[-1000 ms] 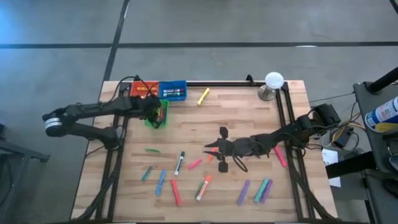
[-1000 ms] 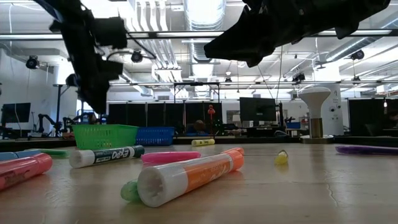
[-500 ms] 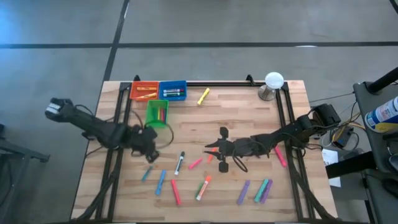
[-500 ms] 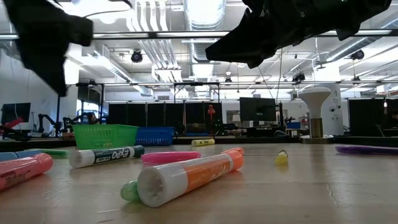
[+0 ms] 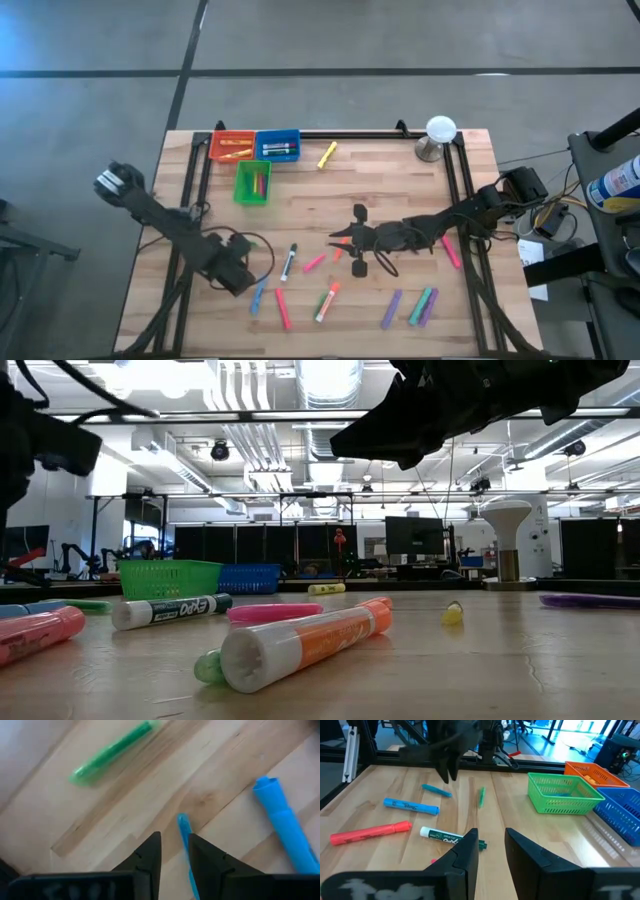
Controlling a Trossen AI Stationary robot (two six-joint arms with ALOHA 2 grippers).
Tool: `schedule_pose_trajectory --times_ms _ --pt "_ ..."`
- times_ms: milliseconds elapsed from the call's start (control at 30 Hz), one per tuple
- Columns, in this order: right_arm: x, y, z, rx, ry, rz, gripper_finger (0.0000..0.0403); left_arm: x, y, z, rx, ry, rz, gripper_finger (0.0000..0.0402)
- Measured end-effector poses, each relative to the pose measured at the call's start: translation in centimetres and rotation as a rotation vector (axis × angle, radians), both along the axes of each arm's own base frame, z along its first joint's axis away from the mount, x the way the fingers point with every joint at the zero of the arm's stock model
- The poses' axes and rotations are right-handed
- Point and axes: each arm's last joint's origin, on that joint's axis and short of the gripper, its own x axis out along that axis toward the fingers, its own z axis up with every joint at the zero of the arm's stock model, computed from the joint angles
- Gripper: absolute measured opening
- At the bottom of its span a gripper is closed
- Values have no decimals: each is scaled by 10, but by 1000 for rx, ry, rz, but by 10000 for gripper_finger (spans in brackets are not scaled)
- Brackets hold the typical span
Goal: Pick & Place Markers
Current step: Put the blue pen into the green bin
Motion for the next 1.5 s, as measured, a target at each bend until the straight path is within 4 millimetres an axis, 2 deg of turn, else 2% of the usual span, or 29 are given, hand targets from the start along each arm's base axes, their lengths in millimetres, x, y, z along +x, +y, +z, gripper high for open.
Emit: schedule_pose_trajectory --times_ms 233,500,800,1000,1200,1367,1500 --pt "0 0 0 2 1 0 92 9 -8 -9 -62 -16 11 92" --pt "0 0 -1 1 2 1 86 6 -6 -22 -26 16 55 92" --pt "-1 0 -1 1 2 1 85 6 -6 -35 -62 -42 49 91" --pt "-1 0 -1 1 4 1 86 4 -3 -37 -49 -30 36 57" --pt "-1 0 -1 1 4 0 86 -1 4 -24 41 40 28 21" --pt "-1 0 -1 1 3 0 86 3 18 6 99 -65 31 25" --pt "-1 0 -1 1 2 0 82 8 44 37 210 -178 34 25"
